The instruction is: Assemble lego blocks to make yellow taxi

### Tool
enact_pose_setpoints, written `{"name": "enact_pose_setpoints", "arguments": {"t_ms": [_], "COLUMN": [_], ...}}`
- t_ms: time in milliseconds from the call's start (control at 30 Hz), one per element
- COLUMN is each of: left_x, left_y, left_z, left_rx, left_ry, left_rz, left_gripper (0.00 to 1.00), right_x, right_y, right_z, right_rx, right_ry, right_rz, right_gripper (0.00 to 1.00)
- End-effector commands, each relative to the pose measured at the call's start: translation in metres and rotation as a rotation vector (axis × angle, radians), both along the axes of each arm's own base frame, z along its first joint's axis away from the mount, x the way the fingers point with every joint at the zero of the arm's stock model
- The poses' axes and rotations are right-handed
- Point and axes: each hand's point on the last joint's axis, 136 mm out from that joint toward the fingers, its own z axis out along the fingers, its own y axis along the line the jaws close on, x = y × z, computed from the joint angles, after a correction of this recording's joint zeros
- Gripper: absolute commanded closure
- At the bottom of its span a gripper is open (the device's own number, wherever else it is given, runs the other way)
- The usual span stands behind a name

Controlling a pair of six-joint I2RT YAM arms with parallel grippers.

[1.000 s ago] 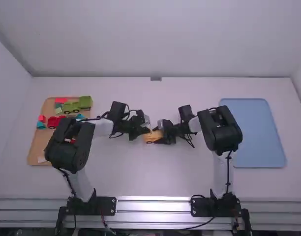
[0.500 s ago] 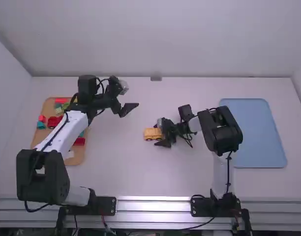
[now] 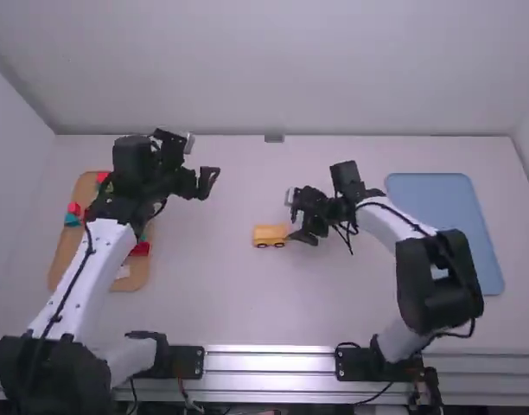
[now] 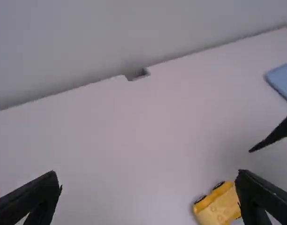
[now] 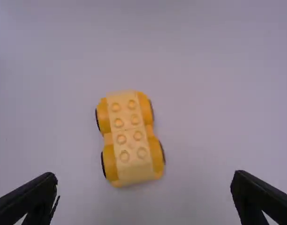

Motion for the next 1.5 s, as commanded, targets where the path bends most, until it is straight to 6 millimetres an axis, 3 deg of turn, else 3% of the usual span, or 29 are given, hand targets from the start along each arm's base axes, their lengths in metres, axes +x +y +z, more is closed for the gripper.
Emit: {"name": "enact_pose_setpoints", "arguments": {"t_ms": [0,33,133,200,400,533,700,767,967,1067,1367,1467], "left_x": [-0.012,-0.015,-0.049,-0.065,-0.105,-0.116,-0.111,-0.099,-0.084,-0.080,-0.058,-0.033], "left_y": [0.037,0.042,0.083,0.099,0.132,0.152,0.161,0.157,0.152,0.156,0.152,0.147], "left_z": [0.013,0.013,0.017,0.021,0.040,0.049,0.054,0.054,0.051,0.047,0.034,0.021], "left_rx": [-0.068,-0.066,-0.030,-0.006,-0.025,-0.010,0.059,0.098,0.074,0.038,-0.024,-0.020], "left_ry": [0.041,0.050,0.139,0.172,0.257,0.241,0.212,0.196,0.181,0.199,0.391,0.480], "left_rz": [0.306,0.340,0.613,0.696,0.912,1.032,1.045,0.978,0.936,0.976,0.979,0.946], "left_gripper": [0.01,0.01,0.01,0.01,0.01,0.01,0.01,0.01,0.01,0.01,0.03,0.02], "right_x": [0.006,0.006,0.009,0.011,0.015,0.008,0.000,-0.005,-0.009,0.002,0.032,0.034], "right_y": [-0.009,-0.009,-0.011,-0.010,-0.003,0.010,0.027,0.029,0.020,0.014,0.021,0.021], "right_z": [0.018,0.020,0.027,0.028,0.035,0.057,0.090,0.111,0.155,0.173,0.186,0.184], "right_rx": [-0.016,-0.015,-0.015,-0.015,-0.005,0.049,0.181,0.292,0.503,0.568,0.593,0.596], "right_ry": [-0.053,-0.057,-0.090,-0.099,-0.146,-0.189,-0.204,-0.196,-0.146,-0.080,-0.006,-0.010], "right_rz": [-0.032,-0.033,-0.041,-0.040,-0.032,0.024,0.105,0.156,0.203,0.178,0.152,0.158], "right_gripper": [0.01,0.01,0.01,0.01,0.01,0.01,0.01,0.01,0.01,0.01,0.01,0.01]}}
